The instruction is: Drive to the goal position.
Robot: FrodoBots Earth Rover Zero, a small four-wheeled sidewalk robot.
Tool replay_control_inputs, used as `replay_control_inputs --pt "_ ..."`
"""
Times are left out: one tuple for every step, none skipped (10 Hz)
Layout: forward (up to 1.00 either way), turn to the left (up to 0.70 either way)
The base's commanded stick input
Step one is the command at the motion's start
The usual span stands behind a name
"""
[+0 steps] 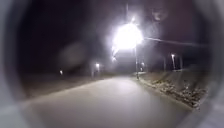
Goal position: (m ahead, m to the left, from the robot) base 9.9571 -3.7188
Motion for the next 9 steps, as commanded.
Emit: replay_control_inputs --pt "1.0 0.0" --pt "1.0 0.0" --pt "1.0 0.0" --pt "1.0 0.0" --pt "1.0 0.0" --pt "1.0 0.0" --pt "1.0 0.0" --pt "1.0 0.0" --pt "1.0 -0.02"
